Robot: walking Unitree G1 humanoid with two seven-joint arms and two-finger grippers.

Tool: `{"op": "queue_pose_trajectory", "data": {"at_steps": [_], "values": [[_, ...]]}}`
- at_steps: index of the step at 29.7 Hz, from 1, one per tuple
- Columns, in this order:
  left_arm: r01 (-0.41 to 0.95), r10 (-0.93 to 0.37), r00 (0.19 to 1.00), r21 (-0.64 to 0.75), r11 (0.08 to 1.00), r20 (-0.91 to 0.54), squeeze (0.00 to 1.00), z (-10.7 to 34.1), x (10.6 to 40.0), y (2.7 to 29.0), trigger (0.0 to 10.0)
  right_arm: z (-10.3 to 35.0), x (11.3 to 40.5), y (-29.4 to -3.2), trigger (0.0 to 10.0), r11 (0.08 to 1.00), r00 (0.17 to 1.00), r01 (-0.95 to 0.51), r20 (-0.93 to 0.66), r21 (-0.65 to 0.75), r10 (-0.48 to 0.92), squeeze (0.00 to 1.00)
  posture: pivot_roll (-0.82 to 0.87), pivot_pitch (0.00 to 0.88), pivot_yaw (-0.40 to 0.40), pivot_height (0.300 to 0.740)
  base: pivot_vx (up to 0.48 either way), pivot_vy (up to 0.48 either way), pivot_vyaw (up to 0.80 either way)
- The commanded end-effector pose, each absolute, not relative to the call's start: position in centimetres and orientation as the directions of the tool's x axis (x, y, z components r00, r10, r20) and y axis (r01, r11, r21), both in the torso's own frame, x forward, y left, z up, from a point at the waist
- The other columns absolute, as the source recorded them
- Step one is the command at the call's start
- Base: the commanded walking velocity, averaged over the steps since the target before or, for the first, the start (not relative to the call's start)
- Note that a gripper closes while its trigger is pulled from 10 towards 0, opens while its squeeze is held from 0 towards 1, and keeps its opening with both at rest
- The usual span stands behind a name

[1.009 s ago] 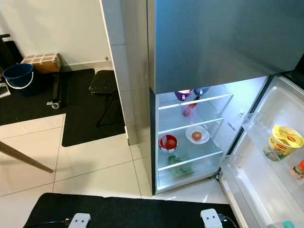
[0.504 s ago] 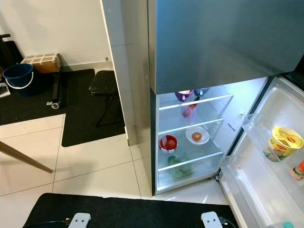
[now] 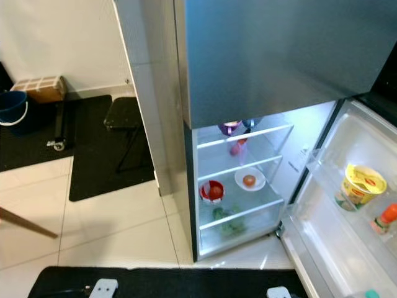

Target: Restocking fridge

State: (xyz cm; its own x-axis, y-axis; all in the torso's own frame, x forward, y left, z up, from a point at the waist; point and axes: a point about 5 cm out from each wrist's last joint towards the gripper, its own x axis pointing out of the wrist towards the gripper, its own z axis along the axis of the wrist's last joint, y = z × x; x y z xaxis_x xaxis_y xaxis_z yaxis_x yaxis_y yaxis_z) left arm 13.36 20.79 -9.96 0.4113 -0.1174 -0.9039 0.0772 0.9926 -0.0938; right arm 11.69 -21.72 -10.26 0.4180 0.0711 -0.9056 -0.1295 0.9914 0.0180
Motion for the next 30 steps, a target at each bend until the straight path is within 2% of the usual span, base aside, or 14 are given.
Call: {"op": "queue_pose_trajectory", "data": {"at_steps": [1, 24, 30], "values": [[0.076, -0.127, 0.385, -0.106, 0.992, -0.914, 0.00, -10.26, 12.59, 20.57, 10.0, -10.21, 12.11, -21.27, 10.0, 0.990, 0.428, -0.136, -0.900, 0.027, 0.083, 0.00, 0.04, 0.000, -0.010, 0.740, 0.266, 0.000, 0.00], [0.090, -0.126, 0.388, -0.098, 0.991, -0.913, 0.00, -10.19, 12.81, 20.58, 10.0, -10.18, 12.13, -21.46, 10.0, 0.992, 0.429, -0.126, -0.900, 0.018, 0.071, 0.00, 0.04, 0.000, -0.007, 0.740, 0.263, 0.000, 0.00], [0.063, -0.113, 0.403, -0.096, 0.993, -0.908, 0.00, -10.16, 12.93, 20.58, 10.0, -10.20, 12.09, -21.57, 10.0, 0.994, 0.426, -0.111, -0.903, 0.014, 0.061, 0.00, 0.04, 0.000, -0.007, 0.740, 0.000, 0.000, -0.21]]}}
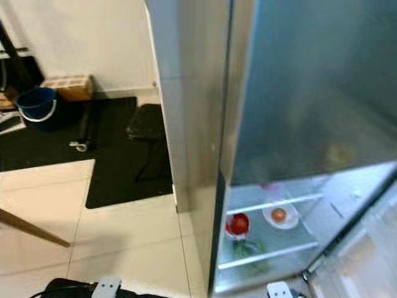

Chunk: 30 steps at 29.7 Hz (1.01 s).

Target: Restocking fridge

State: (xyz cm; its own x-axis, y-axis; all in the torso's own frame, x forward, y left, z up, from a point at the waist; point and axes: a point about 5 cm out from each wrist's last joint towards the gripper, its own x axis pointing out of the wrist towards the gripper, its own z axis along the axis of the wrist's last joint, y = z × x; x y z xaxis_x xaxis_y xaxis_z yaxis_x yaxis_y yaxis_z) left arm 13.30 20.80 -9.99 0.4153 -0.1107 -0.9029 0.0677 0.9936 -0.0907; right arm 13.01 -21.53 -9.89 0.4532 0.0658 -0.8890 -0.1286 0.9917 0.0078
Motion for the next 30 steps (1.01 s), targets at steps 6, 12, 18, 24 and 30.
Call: {"op": "queue_pose_trajectory", "data": {"at_steps": [6, 12, 18, 24, 30], "values": [[0.073, -0.110, 0.397, -0.088, 0.993, -0.911, 0.00, -10.2, 12.8, 20.6, 10.0, -10.3, 11.9, -21.7, 10.0, 0.997, 0.418, -0.078, -0.908, 0.013, 0.044, 0.00, 0.04, 0.000, -0.007, 0.740, 0.000, 0.000, -0.80], [0.074, -0.110, 0.395, -0.088, 0.993, -0.912, 0.00, -10.2, 12.7, 20.6, 10.0, -10.2, 12.0, -21.8, 10.0, 0.998, 0.420, -0.063, -0.907, 0.010, 0.036, 0.00, 0.04, 0.000, -0.005, 0.740, 0.000, 0.000, -0.80], [0.080, -0.116, 0.395, -0.092, 0.993, -0.911, 0.00, -10.2, 12.8, 20.5, 10.0, -10.1, 12.3, -22.2, 10.0, 0.999, 0.432, -0.044, -0.902, 0.000, 0.019, 0.00, 0.04, 0.000, -0.006, 0.740, 0.000, 0.000, -0.80], [0.087, -0.120, 0.395, -0.092, 0.992, -0.911, 0.00, -10.2, 12.8, 20.4, 10.0, -9.7, 13.0, -22.8, 10.0, 0.999, 0.459, -0.035, -0.888, -0.018, 0.000, 0.00, 0.04, 0.000, -0.006, 0.740, 0.000, 0.000, -0.80], [0.088, -0.117, 0.393, -0.090, 0.992, -0.912, 0.00, -10.3, 12.7, 20.4, 10.0, -9.3, 14.0, -22.9, 10.0, 0.999, 0.485, -0.034, -0.874, -0.026, -0.006, 0.00, 0.04, 0.000, -0.006, 0.740, 0.000, 0.000, -0.80]]}}
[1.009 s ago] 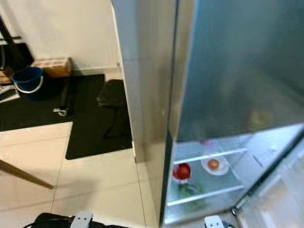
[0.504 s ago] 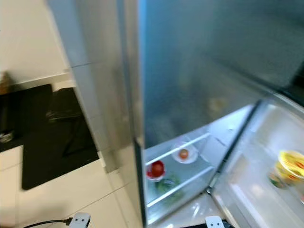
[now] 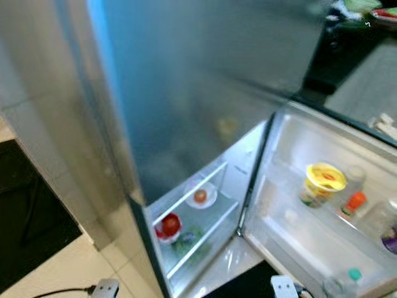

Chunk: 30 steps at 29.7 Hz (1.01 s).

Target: Restocking fridge

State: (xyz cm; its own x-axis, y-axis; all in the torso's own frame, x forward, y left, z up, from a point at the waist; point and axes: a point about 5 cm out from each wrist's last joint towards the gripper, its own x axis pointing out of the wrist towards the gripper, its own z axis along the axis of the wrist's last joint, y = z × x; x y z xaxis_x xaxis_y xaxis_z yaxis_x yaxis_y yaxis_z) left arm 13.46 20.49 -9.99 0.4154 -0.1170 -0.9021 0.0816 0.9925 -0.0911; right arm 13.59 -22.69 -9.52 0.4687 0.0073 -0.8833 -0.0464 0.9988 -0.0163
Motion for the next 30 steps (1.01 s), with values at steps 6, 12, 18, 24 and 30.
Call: {"op": "queue_pose_trajectory", "data": {"at_steps": [6, 12, 18, 24, 30], "values": [[0.088, -0.117, 0.391, -0.090, 0.992, -0.913, 0.00, -10.3, 12.7, 20.4, 10.0, -9.2, 14.3, -23.0, 10.0, 0.999, 0.497, -0.032, -0.868, -0.028, -0.008, 0.00, 0.04, 0.000, -0.006, 0.740, 0.000, 0.000, -0.80], [0.093, -0.121, 0.389, -0.092, 0.991, -0.913, 0.00, -10.3, 12.6, 20.4, 10.0, -9.1, 14.4, -23.1, 10.0, 0.999, 0.506, -0.019, -0.862, -0.030, -0.017, 0.00, 0.04, 0.000, -0.006, 0.740, 0.000, 0.000, -0.46], [0.094, -0.122, 0.385, -0.092, 0.991, -0.915, 0.00, -10.3, 12.5, 20.4, 10.0, -8.9, 14.6, -23.7, 10.0, 0.999, 0.523, 0.007, -0.851, -0.048, -0.044, 0.00, 0.04, 0.000, -0.007, 0.740, 0.000, 0.000, 0.00], [0.094, -0.123, 0.387, -0.094, 0.991, -0.914, 0.00, -10.3, 12.5, 20.4, 10.0, -8.0, 15.7, -25.1, 10.0, 0.995, 0.578, 0.057, -0.810, -0.083, -0.101, 0.00, 0.04, 0.000, -0.007, 0.740, 0.000, 0.000, 0.00], [0.126, -0.135, 0.373, -0.094, 0.987, -0.918, 0.00, -10.4, 12.1, 20.5, 10.0, -6.5, 17.8, -26.3, 10.0, 0.993, 0.665, 0.087, -0.738, -0.075, -0.114, 0.00, 0.04, 0.000, -0.004, 0.740, 0.000, 0.000, 0.00]]}}
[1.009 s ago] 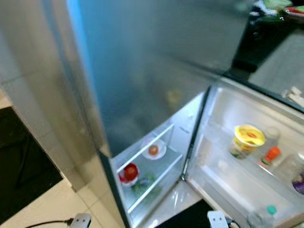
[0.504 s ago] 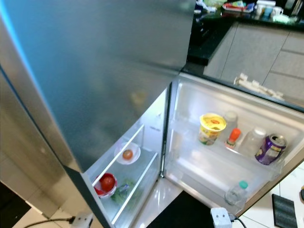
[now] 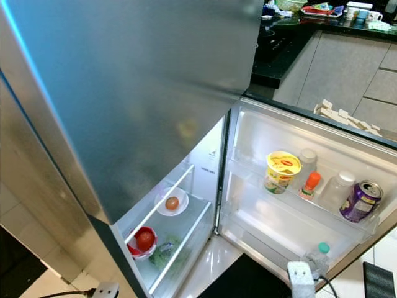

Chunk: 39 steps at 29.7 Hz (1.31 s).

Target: Restocking fridge

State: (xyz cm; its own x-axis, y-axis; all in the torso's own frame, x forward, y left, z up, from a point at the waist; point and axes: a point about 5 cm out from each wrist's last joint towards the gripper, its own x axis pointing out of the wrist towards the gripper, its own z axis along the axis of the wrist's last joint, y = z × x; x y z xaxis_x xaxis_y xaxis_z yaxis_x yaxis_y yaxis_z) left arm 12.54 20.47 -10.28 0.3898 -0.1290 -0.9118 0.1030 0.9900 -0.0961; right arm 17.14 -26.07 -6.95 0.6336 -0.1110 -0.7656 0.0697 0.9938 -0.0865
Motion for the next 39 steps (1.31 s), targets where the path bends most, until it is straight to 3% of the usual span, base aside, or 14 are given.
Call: {"op": "queue_pose_trajectory", "data": {"at_steps": [1, 10, 13, 15, 22, 32, 39], "values": [[0.126, -0.135, 0.373, -0.094, 0.987, -0.918, 0.00, -10.4, 12.1, 20.5, 10.0, -6.5, 17.8, -26.3, 10.0, 0.993, 0.665, 0.087, -0.738, -0.075, -0.114, 0.00, 0.04, 0.000, -0.004, 0.740, 0.000, 0.000, 0.00], [0.181, -0.159, 0.321, -0.105, 0.978, -0.933, 0.00, -10.7, 10.7, 20.7, 10.0, -3.5, 21.7, -26.7, 10.0, 0.998, 0.816, 0.026, -0.575, -0.055, -0.052, 0.00, 0.04, 0.000, -0.002, 0.740, 0.000, 0.000, 0.00], [0.183, -0.160, 0.319, -0.105, 0.977, -0.934, 0.00, -10.8, 10.6, 20.7, 10.0, -2.7, 22.6, -26.6, 10.0, 1.000, 0.850, 0.012, -0.527, -0.012, -0.017, 0.00, 0.04, 0.000, -0.002, 0.740, 0.000, 0.000, 0.00], [0.191, -0.165, 0.317, -0.107, 0.976, -0.934, 0.00, -10.8, 10.6, 20.6, 10.0, -1.3, 24.0, -26.5, 10.0, 0.995, 0.898, -0.027, -0.436, 0.092, 0.065, 0.00, 0.05, 0.000, 0.000, 0.740, 0.000, 0.000, 0.00], [0.202, -0.173, 0.317, -0.112, 0.973, -0.933, 0.00, -10.8, 10.7, 20.4, 10.0, 0.8, 25.4, -26.4, 10.0, 0.961, 0.920, -0.188, -0.306, 0.202, 0.244, 0.00, 0.04, 0.000, -0.004, 0.740, 0.000, 0.000, 0.00], [0.206, -0.183, 0.312, -0.122, 0.971, -0.932, 0.00, -10.8, 10.5, 20.3, 10.0, 0.9, 23.8, -28.5, 10.0, 0.934, 0.877, -0.268, -0.341, 0.238, 0.339, 0.00, 0.04, 0.000, -0.014, 0.740, 0.000, 0.000, 0.00], [0.208, -0.185, 0.307, -0.124, 0.970, -0.934, 0.00, -10.8, 10.3, 20.3, 10.0, 2.4, 23.8, -30.3, 10.0, 0.941, 0.908, -0.251, -0.281, 0.228, 0.310, 0.00, 0.03, 0.000, -0.015, 0.740, 0.000, 0.000, 0.00]]}}
